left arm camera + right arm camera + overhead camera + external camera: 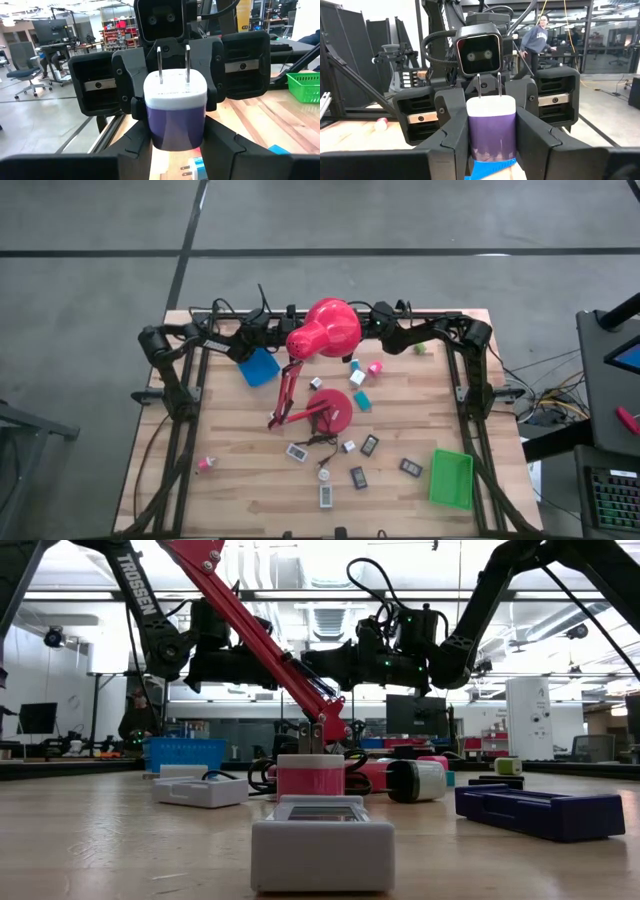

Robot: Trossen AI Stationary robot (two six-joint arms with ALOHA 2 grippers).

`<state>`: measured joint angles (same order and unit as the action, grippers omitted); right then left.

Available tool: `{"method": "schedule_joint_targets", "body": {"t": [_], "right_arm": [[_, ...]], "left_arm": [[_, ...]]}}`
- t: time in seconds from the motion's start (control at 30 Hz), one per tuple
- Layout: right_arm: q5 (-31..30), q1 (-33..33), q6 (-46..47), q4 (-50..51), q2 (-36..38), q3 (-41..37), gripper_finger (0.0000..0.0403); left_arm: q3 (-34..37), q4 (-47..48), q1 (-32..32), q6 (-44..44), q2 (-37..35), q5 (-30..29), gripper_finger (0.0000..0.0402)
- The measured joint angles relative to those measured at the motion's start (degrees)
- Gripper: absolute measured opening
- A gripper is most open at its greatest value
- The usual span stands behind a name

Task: Pick & Place Office items
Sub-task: Put the purple charger adapter into the blue bin

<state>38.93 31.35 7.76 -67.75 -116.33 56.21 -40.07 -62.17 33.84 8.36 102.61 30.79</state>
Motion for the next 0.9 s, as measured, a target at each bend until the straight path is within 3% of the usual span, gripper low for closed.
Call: {"method": "schedule_joint_targets", "body": {"t": [0.3, 0.6, 0.9], "right_arm": [[0.12, -0.02, 0.42, 0.07, -0.04, -0.02, 0.012], [0.58, -0.13, 2.78, 0.12, -0.09, -0.07, 0.0258], [-0.2, -0.28, 2.56, 0.4, 0.14, -0.2, 0.0272]], "left_arm": [[0.0, 0.02, -0.13, 0.0, 0.0, -0.07, 0.0126], [0.02, 0.07, -0.19, 1.27, 0.0, -0.42, 0.0126], [0.43, 0.59, -0.22, 1.27, 0.0, -0.35, 0.0126]]}}
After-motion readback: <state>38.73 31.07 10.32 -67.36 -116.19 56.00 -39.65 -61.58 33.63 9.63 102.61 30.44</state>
